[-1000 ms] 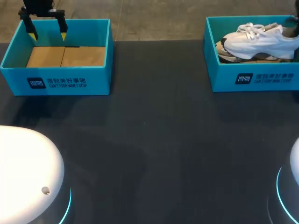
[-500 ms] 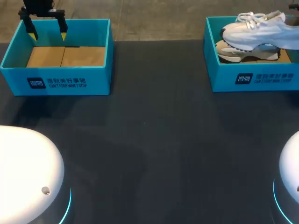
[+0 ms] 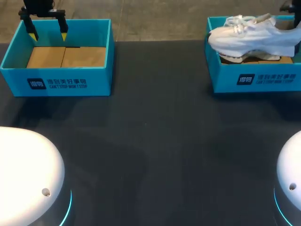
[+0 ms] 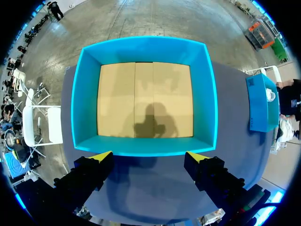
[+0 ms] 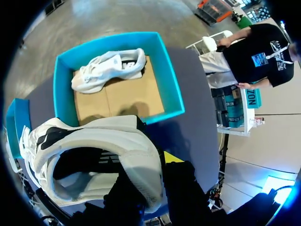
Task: Take the shoe out of the shoebox, open the shoe tongue, remove and reinsert the insole, then place the shoe into the shoebox
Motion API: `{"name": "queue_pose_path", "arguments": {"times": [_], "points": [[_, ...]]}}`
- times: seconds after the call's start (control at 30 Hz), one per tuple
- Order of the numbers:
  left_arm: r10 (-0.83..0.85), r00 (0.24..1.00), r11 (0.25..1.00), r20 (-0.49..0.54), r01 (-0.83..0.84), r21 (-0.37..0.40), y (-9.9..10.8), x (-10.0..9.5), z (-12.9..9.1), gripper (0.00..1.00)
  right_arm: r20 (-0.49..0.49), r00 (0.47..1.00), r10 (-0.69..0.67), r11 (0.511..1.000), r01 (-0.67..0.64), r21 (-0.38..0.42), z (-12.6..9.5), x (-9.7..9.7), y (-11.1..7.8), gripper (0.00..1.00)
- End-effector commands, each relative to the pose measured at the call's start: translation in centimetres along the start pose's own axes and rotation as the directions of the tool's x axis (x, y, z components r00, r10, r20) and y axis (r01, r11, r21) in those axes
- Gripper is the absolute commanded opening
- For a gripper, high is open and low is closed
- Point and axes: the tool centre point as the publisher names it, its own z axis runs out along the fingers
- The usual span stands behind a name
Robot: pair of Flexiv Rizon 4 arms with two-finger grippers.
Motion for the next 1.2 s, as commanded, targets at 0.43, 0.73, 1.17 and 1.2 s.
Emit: {"name": "queue_pose_path", "arguments": {"times": [0.43,0.73,1.17,1.2], "points": [[0.0,1.0,1.0,0.0,0.0,0.0,0.0,0.0,0.0,1.0,0.036,0.999,0.005,0.992,0.0,-0.125,1.7,4.0,-15.0,0.0],[0.0,1.0,1.0,0.0,0.0,0.0,0.0,0.0,0.0,1.0,0.035,0.999,0.025,0.995,-0.022,-0.097,2.6,5.6,-19.5,0.0],[0.0,1.0,1.0,0.0,0.0,0.0,0.0,0.0,0.0,1.0,0.055,0.998,0.033,0.995,-0.028,-0.091,2.4,6.0,-20.0,0.0],[0.0,1.0,1.0,0.0,0.0,0.0,0.0,0.0,0.0,1.0,0.057,0.998,0.035,0.995,-0.03,-0.091,2.4,6.6,-20.6,0.0]]}}
